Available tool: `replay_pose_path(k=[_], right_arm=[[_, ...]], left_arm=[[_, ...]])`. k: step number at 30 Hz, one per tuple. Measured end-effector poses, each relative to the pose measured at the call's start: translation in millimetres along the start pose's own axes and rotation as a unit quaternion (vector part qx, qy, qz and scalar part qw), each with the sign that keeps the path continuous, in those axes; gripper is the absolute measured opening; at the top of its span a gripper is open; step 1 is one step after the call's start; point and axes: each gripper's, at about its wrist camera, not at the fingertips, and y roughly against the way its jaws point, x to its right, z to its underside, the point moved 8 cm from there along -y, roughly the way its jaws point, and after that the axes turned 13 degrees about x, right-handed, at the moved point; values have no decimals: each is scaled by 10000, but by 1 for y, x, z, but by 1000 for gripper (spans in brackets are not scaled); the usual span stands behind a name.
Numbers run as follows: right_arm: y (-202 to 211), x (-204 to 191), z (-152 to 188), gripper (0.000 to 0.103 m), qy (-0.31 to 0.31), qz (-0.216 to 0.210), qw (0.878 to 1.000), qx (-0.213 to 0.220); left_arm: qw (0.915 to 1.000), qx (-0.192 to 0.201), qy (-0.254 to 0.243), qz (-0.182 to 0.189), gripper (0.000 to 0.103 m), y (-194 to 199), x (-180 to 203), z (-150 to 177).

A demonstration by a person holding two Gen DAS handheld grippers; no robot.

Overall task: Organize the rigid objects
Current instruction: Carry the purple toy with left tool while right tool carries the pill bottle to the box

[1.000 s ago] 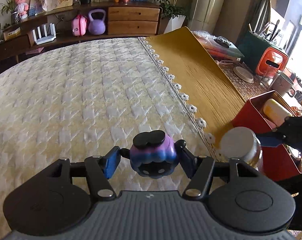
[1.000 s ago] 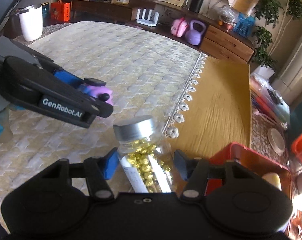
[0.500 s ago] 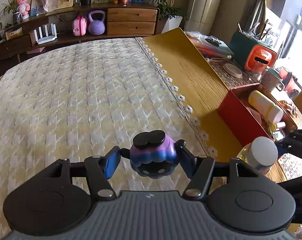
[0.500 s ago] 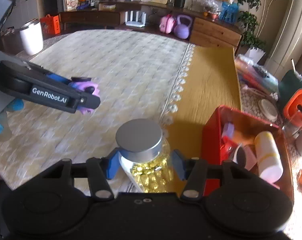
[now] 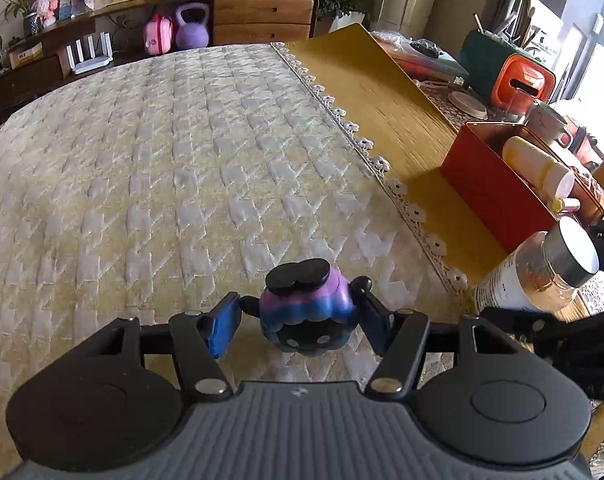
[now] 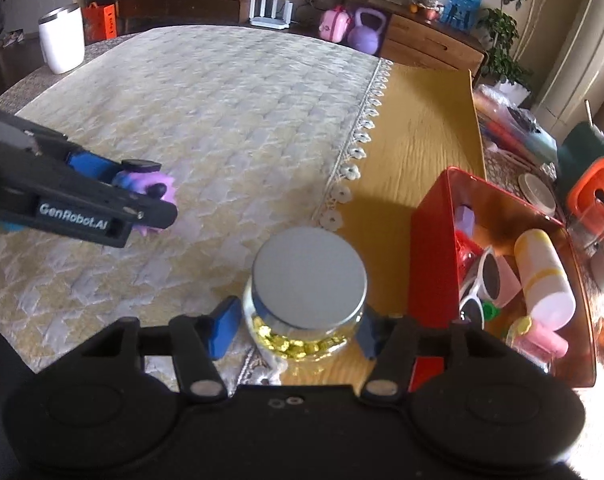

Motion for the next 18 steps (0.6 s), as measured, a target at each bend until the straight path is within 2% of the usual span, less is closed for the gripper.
replay_pose_path(k=[8,18], right_arm=[[6,6,-2,50,-248,-11,9996,99],[51,38,-23,50,-509,84,9972,549]], left_arm=[[10000,42,37,9,63,3,2,-7],[9993,238,-44,273,63,16,27,-36]])
